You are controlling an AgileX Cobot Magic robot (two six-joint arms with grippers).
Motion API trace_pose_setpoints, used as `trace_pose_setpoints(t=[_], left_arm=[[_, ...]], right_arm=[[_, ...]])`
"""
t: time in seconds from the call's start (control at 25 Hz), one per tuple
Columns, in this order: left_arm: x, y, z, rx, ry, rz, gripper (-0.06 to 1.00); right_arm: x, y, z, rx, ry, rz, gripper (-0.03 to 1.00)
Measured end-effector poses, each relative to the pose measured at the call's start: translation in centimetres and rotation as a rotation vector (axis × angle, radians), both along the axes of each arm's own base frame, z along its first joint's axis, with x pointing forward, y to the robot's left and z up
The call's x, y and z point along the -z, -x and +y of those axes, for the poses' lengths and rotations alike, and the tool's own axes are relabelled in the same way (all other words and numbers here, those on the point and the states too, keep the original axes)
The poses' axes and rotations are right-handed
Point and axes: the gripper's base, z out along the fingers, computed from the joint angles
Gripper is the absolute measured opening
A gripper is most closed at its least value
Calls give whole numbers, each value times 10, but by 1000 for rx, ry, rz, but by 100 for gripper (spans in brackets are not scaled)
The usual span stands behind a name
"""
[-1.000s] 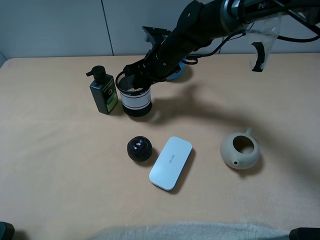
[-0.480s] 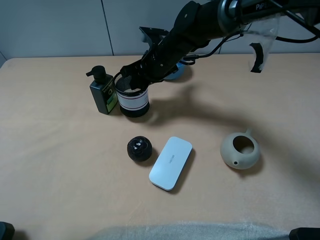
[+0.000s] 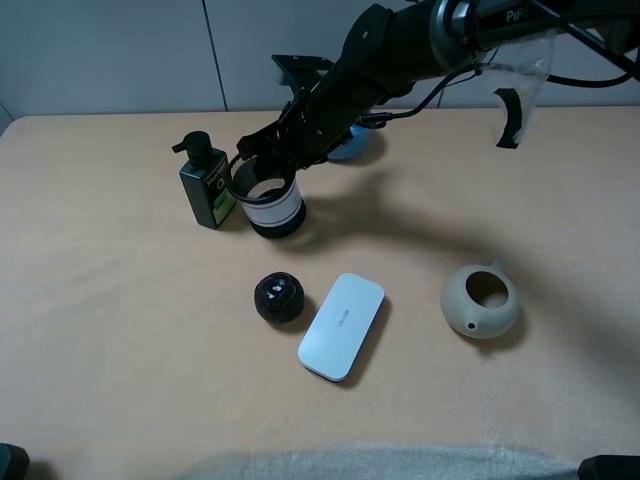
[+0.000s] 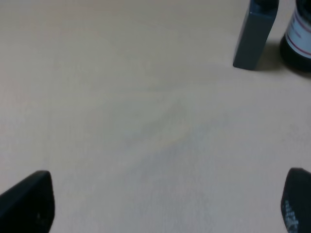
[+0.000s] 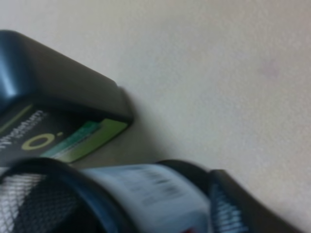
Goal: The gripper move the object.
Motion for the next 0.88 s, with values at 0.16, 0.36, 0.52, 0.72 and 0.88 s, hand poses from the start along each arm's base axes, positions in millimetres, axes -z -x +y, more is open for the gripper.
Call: trace_pose_setpoints(t=[0.16,0.36,0.52,0.72,0.88], left_arm=[[0,0,0,0,0,0,94],[0,0,0,0,0,0,94],[0,0,0,0,0,0,94],[0,0,0,0,0,0,94],[0,0,0,0,0,0,94]], right_arm=[[0,0,-1,-12,15,-12,53],[1,0,-1,-17,21,-16,64],[1,0,-1,-17,21,-16,65],[1,0,-1,-17,21,-15,65],[0,0,-3,-11,24,0,65]])
